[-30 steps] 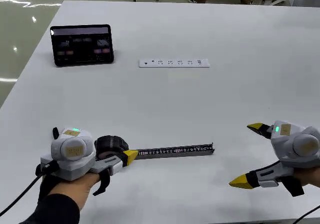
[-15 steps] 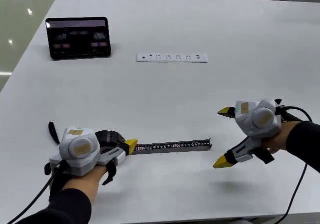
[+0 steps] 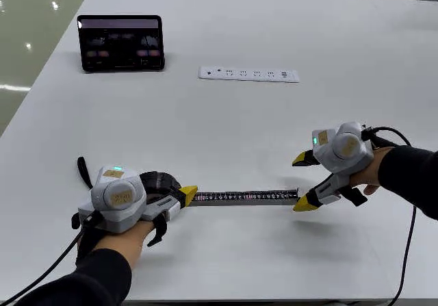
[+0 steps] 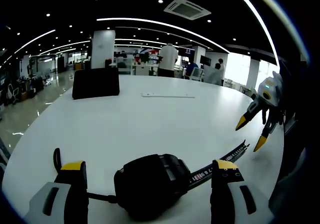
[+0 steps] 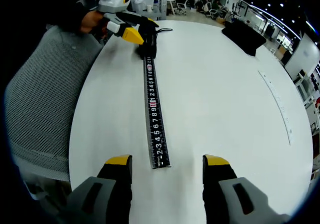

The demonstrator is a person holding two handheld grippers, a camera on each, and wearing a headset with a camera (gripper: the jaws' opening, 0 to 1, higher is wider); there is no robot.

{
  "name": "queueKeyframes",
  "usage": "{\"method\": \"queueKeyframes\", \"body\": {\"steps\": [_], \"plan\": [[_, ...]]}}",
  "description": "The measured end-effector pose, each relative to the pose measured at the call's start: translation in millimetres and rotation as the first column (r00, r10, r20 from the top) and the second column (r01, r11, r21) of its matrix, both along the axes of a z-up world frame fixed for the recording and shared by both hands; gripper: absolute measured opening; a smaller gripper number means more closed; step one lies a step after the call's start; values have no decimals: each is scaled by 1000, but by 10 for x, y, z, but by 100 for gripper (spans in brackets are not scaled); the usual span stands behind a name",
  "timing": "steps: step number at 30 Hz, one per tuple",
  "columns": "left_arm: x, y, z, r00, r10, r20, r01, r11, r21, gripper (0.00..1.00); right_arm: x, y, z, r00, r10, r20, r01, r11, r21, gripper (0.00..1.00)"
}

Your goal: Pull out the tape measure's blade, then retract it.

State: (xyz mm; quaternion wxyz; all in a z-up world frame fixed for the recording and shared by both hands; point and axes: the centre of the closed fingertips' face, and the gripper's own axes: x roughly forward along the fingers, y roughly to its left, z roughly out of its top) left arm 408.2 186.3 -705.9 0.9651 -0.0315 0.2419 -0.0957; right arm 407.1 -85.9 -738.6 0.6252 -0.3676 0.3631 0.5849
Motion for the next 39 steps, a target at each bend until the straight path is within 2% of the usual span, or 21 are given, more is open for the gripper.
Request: {"method": "queueKeyframes", "body": {"steps": [3, 7, 10, 13, 17, 20, 23, 24, 25, 26, 32, 36, 39], "plan": [[-5, -25, -11, 1000, -11, -4, 11, 1000, -3, 99, -35, -33, -66, 1000, 14, -15, -15, 1000, -22, 42], [-14, -50, -29, 1000, -20, -10, 20, 1000, 0, 99, -87, -50, -126, 999, 18, -41, -20, 999, -31, 36], [-10, -36, -24, 1000, -14, -9, 14, 1000, -5, 99, -89, -35, -127, 999, 7, -45, -8, 1000, -18, 22], [-12, -15, -44, 1000, -4, -19, 3, 1000, -12, 98, -105, -31, -142, 999, 9, -42, -10, 1000, -21, 22], [-18, -5, -40, 1000, -3, -20, 3, 1000, -2, 94, -130, -52, -144, 999, 28, -45, -30, 999, -39, 12], [-11, -9, -27, 1000, 0, -15, 0, 1000, -15, 93, -138, -62, -156, 998, 18, -60, -20, 999, -39, 12], [-16, -3, -41, 1000, 3, -23, -3, 1000, -16, 93, -190, -100, -208, 996, 19, -82, -24, 998, -60, 12], [-16, -1, -46, 1000, 5, -25, -5, 1000, -21, 93, -197, -127, -236, 997, 28, -78, -34, 997, -76, 12], [-19, -7, -57, 999, 5, -34, -6, 999, -35, 92, -181, -83, -224, 997, 62, -54, -65, 996, -54, 12], [-21, -10, -62, 999, 6, -38, -7, 999, -48, 90, -189, -94, -223, 997, 33, -64, -37, 998, -59, 12], [-38, -23, -112, 998, 0, -61, -3, 998, -59, 83, -198, -84, -209, 998, 16, -57, -20, 997, -72, 12], [-42, -35, -116, 998, -6, -60, 3, 998, -56, 80, -190, -89, -217, 998, 6, -56, -11, 995, -98, 12], [-58, -38, -155, 997, -8, -83, 3, 998, -59, 75, -193, -89, -220, 999, -7, -51, 1, 993, -117, 12]]}}
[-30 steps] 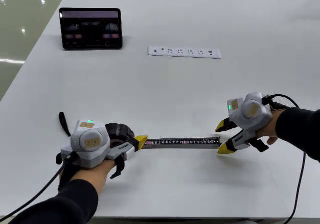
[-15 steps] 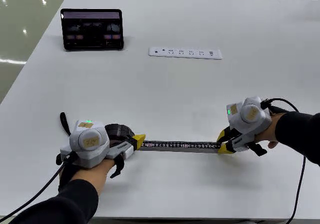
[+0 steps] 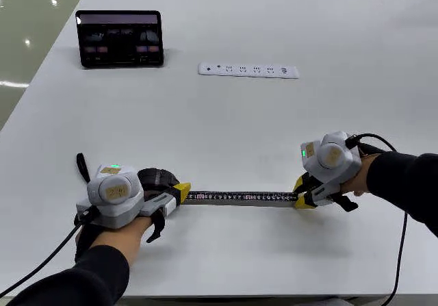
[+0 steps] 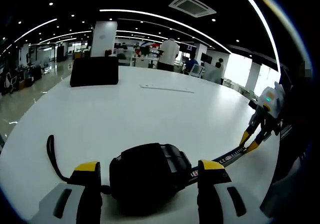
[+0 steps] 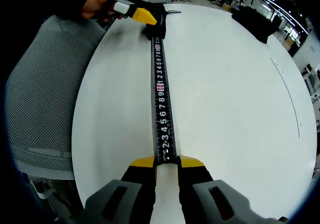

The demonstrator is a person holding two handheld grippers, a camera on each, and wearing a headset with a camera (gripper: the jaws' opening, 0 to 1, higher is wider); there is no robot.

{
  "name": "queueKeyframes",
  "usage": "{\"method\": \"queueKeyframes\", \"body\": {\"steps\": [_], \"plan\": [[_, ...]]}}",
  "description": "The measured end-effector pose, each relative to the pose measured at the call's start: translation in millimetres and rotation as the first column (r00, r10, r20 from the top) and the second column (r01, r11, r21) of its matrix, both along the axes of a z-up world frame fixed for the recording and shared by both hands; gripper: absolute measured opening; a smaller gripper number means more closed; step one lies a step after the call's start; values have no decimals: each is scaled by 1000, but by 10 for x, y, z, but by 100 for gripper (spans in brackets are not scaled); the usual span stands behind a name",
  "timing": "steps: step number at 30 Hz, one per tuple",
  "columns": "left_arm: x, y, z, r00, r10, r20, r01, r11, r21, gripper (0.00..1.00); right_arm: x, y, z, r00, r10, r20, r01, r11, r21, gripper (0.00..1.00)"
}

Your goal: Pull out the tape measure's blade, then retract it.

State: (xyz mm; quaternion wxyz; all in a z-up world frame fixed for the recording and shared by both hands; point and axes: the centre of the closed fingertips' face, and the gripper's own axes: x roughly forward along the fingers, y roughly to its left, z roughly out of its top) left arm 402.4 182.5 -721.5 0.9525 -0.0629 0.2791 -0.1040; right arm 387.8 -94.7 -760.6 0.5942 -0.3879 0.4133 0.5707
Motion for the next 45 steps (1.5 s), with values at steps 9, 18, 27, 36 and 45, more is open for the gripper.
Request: {"method": "queueKeyframes", "body": {"steps": [9, 18, 27, 36, 45], "plan": [[-49, -20, -68, 999, 8, -51, -9, 1000, -20, 62, 13, -1, -16, 1000, -16, 9, 17, 999, -34, 11], [-64, -11, -31, 998, 29, -53, -32, 998, -45, 61, 7, -2, -22, 999, -40, 8, 40, 998, -43, 11], [-61, -16, -51, 997, 13, -70, -13, 1000, -6, 59, 8, -7, -20, 997, -82, 7, 82, 996, -18, 11], [-52, -6, -50, 997, 11, -79, -11, 1000, 1, 58, 6, 17, -17, 996, -94, 2, 94, 996, -6, 11], [-55, -7, -51, 996, 10, -88, -11, 1000, -14, 58, -3, 66, -2, 996, -88, 18, 87, 995, 43, 10]]}}
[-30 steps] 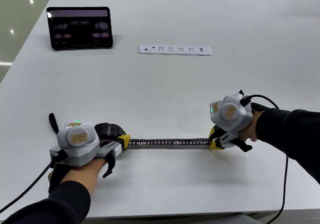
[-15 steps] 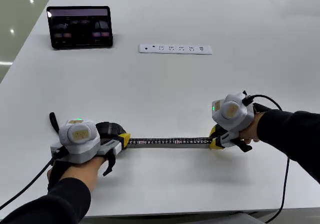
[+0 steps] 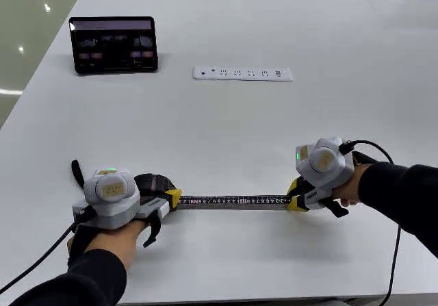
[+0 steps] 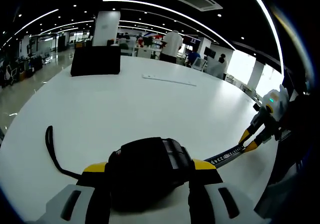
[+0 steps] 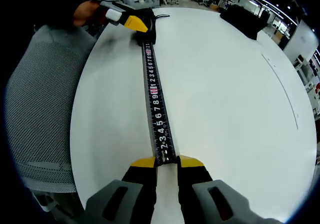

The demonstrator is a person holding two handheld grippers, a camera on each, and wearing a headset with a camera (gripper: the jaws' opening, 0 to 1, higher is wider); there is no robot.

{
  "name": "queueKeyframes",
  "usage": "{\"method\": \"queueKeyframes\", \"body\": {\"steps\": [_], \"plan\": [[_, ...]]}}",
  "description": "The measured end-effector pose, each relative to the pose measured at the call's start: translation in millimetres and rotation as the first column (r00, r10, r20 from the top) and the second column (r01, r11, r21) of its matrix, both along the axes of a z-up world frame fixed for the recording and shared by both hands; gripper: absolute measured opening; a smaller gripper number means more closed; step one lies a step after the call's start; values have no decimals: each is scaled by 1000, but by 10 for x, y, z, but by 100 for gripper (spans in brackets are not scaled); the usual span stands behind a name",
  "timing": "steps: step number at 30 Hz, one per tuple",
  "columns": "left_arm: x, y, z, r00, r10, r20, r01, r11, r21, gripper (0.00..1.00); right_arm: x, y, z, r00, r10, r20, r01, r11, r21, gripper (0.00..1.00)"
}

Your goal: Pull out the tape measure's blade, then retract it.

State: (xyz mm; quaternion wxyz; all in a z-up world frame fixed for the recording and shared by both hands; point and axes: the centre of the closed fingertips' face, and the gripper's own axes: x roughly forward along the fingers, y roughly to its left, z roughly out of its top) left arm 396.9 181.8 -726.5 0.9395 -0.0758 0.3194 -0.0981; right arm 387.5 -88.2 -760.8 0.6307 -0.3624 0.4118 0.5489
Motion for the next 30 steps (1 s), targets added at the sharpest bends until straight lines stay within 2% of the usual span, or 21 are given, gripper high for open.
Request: {"method": "queueKeyframes", "body": {"steps": [11, 19, 23, 30], "plan": [[-5, -7, -4, 1000, -2, -2, 2, 1000, -3, 58, 4, 99, -7, 999, 41, -8, -41, 999, -4, 11], [-7, -9, -6, 1000, 0, -2, 0, 1000, -5, 58, -2, 135, -8, 998, 61, 4, -61, 998, -6, 11], [-8, -11, -6, 1000, 1, -3, -1, 1000, -6, 58, -11, 198, -4, 997, 70, 16, -70, 997, 12, 11], [-7, -11, -9, 1000, 1, -4, -1, 1000, -7, 58, 8, 313, -12, 998, 63, 9, -63, 998, 24, 11]]}}
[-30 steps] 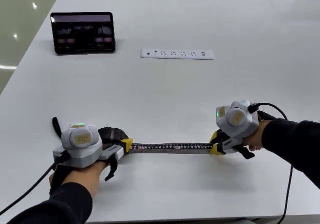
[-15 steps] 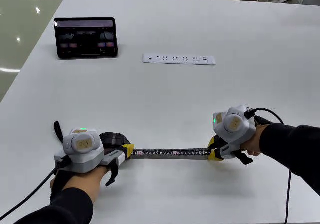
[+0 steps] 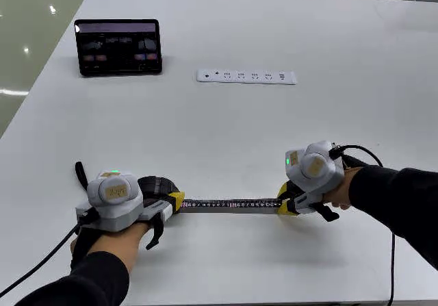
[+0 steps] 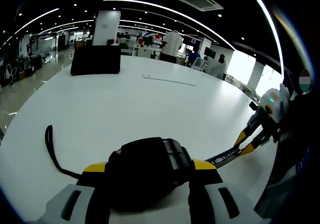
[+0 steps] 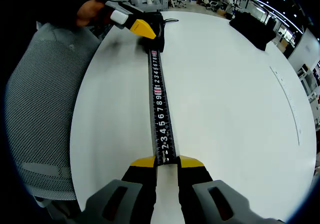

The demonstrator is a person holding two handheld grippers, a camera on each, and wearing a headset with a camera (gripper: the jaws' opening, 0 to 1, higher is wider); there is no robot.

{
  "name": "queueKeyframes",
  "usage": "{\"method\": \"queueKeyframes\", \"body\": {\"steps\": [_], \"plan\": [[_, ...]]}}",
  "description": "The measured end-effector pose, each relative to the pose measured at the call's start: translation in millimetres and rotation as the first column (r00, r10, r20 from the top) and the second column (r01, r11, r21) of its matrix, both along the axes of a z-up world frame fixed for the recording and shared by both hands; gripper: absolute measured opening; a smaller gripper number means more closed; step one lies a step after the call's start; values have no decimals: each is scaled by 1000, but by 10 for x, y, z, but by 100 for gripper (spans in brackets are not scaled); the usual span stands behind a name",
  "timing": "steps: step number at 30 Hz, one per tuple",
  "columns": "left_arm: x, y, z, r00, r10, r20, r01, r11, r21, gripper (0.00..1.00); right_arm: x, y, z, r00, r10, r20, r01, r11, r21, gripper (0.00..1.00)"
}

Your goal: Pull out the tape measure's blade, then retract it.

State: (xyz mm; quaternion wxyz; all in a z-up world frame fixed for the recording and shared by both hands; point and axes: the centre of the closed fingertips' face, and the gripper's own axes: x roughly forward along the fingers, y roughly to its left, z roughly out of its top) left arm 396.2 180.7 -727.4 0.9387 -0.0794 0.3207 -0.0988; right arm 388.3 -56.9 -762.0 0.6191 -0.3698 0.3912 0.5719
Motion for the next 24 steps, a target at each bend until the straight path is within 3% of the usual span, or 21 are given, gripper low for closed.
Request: {"method": "queueKeyframes", "body": {"steps": [24], "plan": [[3, 11, -7, 1000, 3, -1, -3, 1000, -2, 59, -14, 143, 2, 1000, -22, -1, 22, 1000, 22, 11]]}}
